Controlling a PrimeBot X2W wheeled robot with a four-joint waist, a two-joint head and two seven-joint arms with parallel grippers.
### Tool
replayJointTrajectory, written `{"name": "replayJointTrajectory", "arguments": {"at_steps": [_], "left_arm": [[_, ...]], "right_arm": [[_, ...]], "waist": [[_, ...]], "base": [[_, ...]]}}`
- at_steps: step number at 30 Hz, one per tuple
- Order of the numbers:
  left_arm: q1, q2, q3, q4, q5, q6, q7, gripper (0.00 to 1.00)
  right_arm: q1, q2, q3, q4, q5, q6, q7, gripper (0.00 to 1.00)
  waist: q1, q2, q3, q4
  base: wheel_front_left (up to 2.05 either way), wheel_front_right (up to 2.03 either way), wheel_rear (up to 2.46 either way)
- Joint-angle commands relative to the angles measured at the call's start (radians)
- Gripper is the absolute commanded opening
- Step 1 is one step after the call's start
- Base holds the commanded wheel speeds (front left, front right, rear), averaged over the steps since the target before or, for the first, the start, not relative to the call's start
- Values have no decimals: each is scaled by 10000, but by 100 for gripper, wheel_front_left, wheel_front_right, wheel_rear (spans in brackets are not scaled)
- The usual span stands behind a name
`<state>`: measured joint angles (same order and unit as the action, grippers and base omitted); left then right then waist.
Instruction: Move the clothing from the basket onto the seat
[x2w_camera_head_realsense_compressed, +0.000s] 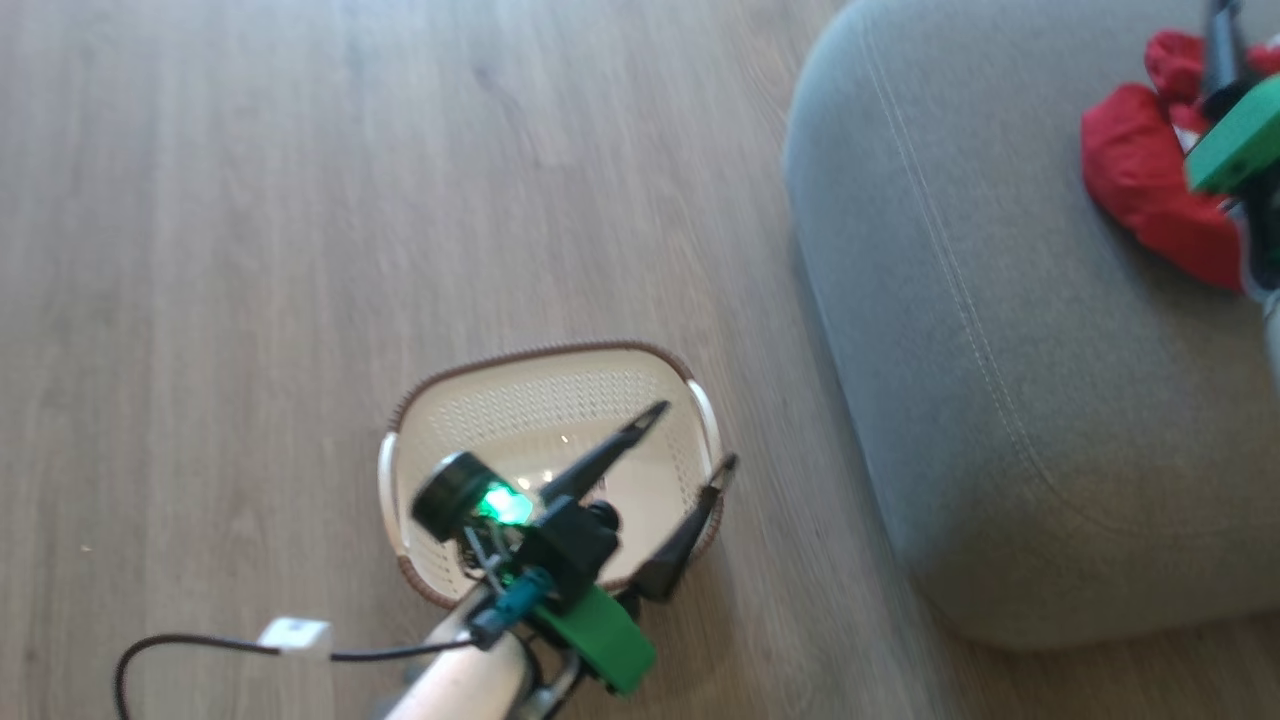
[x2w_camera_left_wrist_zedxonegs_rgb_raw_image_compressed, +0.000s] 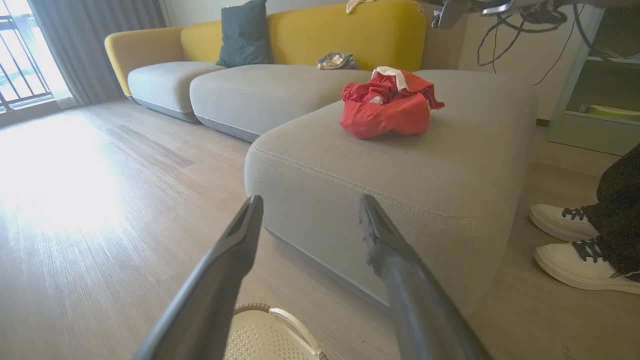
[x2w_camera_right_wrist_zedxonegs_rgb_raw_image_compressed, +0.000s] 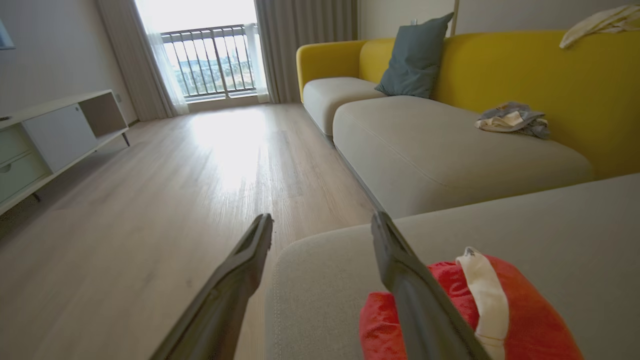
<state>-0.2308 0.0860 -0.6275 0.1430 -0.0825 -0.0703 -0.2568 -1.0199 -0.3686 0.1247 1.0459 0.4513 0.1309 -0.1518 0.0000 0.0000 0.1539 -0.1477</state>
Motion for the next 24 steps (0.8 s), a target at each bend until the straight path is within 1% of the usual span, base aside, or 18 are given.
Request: {"name": "replayJointTrajectory", "arguments": {"at_steps": [1, 4, 7, 10, 12, 15, 18, 21, 24], "left_arm": [[-51, -137, 708, -301, -88, 139, -49, 100], [163, -192, 1346, -298, -157, 315, -49, 100], [341, -235, 1991, -319, -181, 505, -49, 100], [505, -271, 2635, -365, -203, 717, -49, 100], [587, -293, 3061, -424, -236, 856, -49, 100], [673, -311, 3480, -482, -251, 1024, -49, 100], [800, -331, 4030, -547, -254, 1242, -49, 100], [930, -345, 4573, -713, -394, 1403, -49, 100], [1084, -351, 4859, -793, -248, 1388, -49, 100]], "right_arm": [[490, -215, 717, -1085, 771, -2, -274, 100], [1315, -598, 1643, -2345, 1766, -2, -615, 100], [2078, -958, 2479, -3499, 2465, -2, -894, 100], [2715, -1219, 2972, -4407, 2832, -2, -1051, 100], [3076, -1311, 3161, -4947, 2844, -2, -1086, 100], [3438, -1333, 3121, -5630, 2549, -2, -1093, 100], [4194, -1079, 2810, -6621, 2045, -2, -1096, 100], [5035, -645, 2344, -7410, 1427, -2, -1097, 100], [5887, -99, 1830, -7901, 743, -2, -1098, 100]], "waist": [[0, 0, -497, 378], [0, 0, -806, 555], [0, 0, -1060, 748], [0, 0, -1265, 956], [0, 0, -1345, 1086], [0, 0, -1402, 1203], [0, 0, -1455, 1340], [0, 0, -1473, 1440], [0, 0, -1464, 1511]], "base": [[0, 0, 0], [0, 0, 0], [0, 0, 0], [0, 0, 0], [0, 0, 0], [0, 0, 0], [0, 0, 0], [0, 0, 0], [0, 0, 0]]}}
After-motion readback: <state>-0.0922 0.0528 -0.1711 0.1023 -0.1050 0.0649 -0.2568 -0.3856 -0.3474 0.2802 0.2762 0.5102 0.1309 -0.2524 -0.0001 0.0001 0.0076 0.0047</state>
